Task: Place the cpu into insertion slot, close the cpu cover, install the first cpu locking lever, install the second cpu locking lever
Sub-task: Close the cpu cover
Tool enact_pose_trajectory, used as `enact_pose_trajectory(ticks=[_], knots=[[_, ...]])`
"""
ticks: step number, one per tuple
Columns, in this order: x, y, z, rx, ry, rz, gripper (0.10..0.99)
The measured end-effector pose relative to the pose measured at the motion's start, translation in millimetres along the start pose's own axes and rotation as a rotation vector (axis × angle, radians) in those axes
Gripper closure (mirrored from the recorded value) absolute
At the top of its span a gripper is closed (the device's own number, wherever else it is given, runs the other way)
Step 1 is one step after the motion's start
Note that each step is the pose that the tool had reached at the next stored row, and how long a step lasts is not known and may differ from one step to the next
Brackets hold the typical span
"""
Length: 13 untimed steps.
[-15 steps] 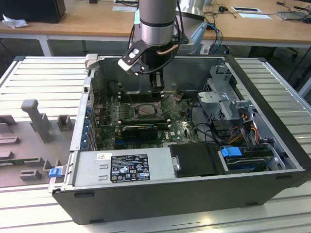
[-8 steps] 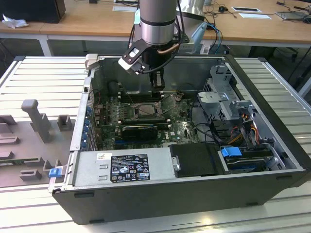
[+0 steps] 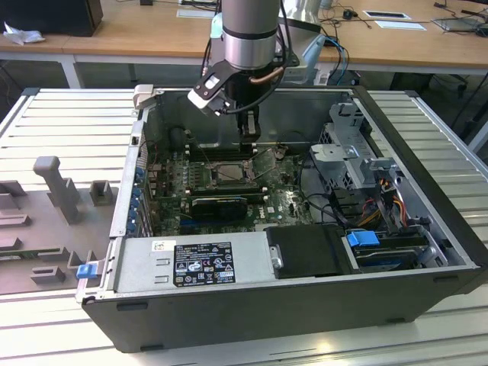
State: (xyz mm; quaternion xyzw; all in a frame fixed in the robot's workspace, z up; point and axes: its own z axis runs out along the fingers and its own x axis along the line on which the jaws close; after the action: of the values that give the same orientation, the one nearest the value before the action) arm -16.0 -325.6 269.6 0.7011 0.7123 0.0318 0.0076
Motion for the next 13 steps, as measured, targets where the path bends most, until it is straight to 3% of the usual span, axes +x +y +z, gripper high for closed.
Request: enact_pose_trajectory(ticks=[13], knots=[[0.2,2.0,-3.1,0.000,0.0001,0.000,0.980]])
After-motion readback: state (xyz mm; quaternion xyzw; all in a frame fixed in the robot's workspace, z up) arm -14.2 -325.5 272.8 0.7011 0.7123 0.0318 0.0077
